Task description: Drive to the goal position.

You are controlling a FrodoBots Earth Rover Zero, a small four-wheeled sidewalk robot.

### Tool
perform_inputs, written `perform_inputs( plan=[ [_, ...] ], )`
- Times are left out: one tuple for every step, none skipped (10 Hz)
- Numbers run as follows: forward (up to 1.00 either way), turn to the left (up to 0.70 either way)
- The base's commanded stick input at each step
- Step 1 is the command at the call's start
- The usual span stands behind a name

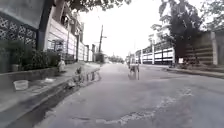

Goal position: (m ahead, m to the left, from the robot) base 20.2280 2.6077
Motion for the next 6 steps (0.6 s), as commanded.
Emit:
perform_inputs(
  plan=[
    [1.0,0.0],
    [1.0,0.0],
    [1.0,0.0],
    [1.0,0.0],
    [1.0,0.0],
    [1.0,0.0]
  ],
)
